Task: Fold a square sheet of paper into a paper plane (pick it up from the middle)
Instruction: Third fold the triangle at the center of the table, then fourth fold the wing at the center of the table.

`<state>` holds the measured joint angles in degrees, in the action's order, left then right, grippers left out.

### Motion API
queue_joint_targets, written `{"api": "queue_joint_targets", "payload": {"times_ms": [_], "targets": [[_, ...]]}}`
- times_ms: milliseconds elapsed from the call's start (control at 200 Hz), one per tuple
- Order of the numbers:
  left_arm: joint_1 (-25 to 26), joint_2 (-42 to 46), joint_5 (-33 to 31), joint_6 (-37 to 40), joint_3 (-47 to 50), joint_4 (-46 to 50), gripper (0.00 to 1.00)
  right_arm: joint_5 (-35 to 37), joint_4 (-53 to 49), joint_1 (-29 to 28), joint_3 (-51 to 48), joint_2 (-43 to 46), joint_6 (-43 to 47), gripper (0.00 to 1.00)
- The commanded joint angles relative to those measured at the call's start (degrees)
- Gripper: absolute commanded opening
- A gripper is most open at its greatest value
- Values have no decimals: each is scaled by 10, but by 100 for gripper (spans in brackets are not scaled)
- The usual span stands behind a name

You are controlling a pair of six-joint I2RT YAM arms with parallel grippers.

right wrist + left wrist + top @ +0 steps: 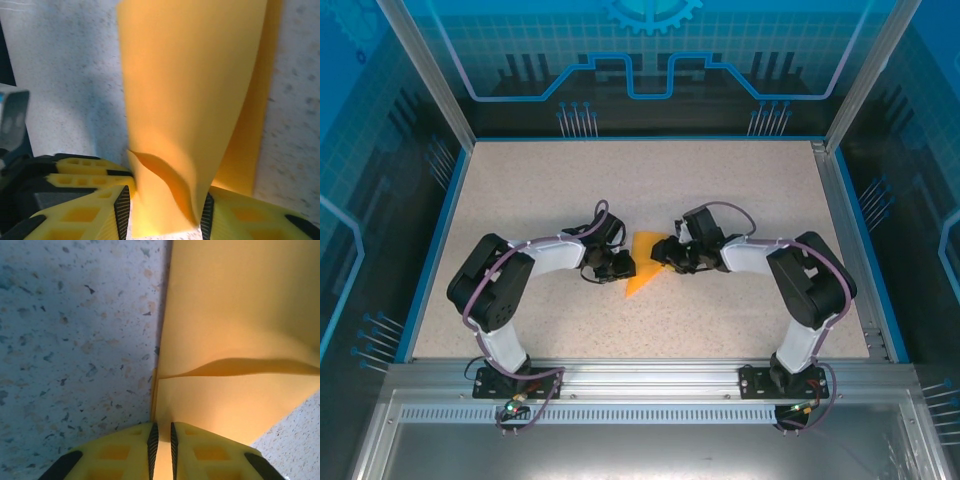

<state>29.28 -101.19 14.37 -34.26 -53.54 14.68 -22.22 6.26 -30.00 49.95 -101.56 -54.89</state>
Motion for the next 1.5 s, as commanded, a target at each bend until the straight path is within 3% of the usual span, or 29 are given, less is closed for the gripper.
{"api": "queue_joint_targets", "payload": {"times_ms": [0,415,660,795,985,1496], "targets": [[-3,7,-11,14,11,16,23,-16,-6,1,33,-18,27,43],[7,137,-26,12,36,29,46,-102,-27,42,101,-96,91,39],[122,146,-180,-11,6,101,58,-123,-31,48,106,-98,96,32],[182,84,-263,-30,-43,138,59,-138,-34,49,109,-95,97,30],[213,30,-340,-59,-74,162,60,-142,-44,49,113,-87,99,29],[231,-2,-400,-55,-80,148,51,-142,-54,49,119,-87,91,30]]}}
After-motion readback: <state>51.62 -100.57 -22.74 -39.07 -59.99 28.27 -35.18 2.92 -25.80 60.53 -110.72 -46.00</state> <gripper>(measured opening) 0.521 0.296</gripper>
